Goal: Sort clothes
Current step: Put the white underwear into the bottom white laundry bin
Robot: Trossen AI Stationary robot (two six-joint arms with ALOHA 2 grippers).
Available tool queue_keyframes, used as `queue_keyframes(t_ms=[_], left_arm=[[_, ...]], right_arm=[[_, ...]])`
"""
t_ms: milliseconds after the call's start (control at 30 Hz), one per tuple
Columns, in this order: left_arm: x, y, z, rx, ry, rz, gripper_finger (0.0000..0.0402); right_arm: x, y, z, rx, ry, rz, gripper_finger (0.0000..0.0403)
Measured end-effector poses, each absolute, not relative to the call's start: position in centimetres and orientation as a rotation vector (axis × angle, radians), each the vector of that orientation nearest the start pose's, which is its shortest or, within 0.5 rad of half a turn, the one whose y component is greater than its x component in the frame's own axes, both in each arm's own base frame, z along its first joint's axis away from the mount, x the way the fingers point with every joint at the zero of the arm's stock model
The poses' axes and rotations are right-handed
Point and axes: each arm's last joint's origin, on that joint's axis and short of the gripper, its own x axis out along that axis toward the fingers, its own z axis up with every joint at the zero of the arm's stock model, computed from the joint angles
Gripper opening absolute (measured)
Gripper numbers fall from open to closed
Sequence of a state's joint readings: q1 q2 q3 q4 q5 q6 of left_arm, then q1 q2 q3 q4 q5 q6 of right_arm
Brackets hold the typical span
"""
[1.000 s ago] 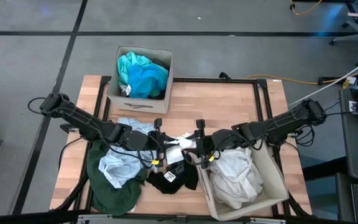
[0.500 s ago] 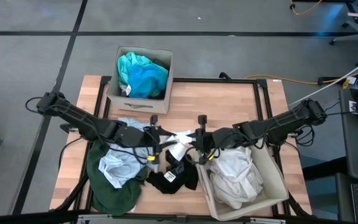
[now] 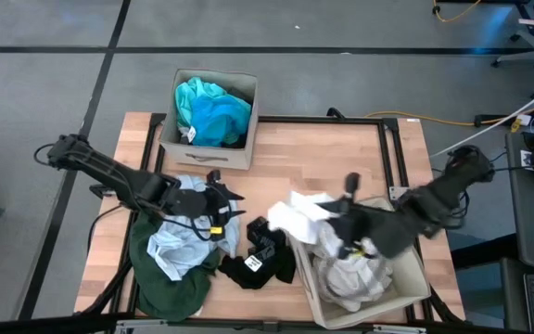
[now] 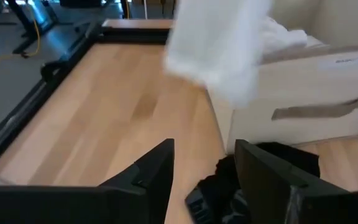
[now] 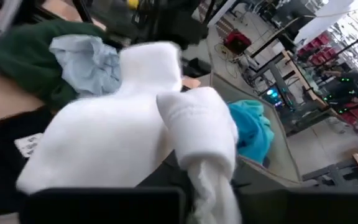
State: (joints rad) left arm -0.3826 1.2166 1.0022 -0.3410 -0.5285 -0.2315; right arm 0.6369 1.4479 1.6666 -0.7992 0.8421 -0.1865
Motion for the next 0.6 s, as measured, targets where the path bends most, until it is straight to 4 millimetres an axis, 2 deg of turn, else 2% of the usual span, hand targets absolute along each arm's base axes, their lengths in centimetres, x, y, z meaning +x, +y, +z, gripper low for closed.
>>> queue_keyframes(t_ms=[167, 267, 467, 600], left_arm=[[24.3, -8.6, 29.5, 0.010, 0.507, 0.195, 0.0157], [24.4, -8.8, 29.2, 0.004, 0.501, 0.190, 0.0157], [24.8, -8.9, 29.0, -0.005, 0.478, 0.187, 0.0157], [24.8, -9.0, 28.9, -0.001, 0.484, 0.188, 0.0157]], right_arm=[[20.5, 17.2, 45.0, -0.460, 0.458, -0.081, 0.0016], [18.4, 18.0, 45.3, -0.383, 0.487, -0.029, 0.0016], [15.5, 18.1, 44.2, -0.132, 0.670, -0.032, 0.0028], [14.3, 18.0, 42.0, 0.004, 0.830, -0.129, 0.0027]])
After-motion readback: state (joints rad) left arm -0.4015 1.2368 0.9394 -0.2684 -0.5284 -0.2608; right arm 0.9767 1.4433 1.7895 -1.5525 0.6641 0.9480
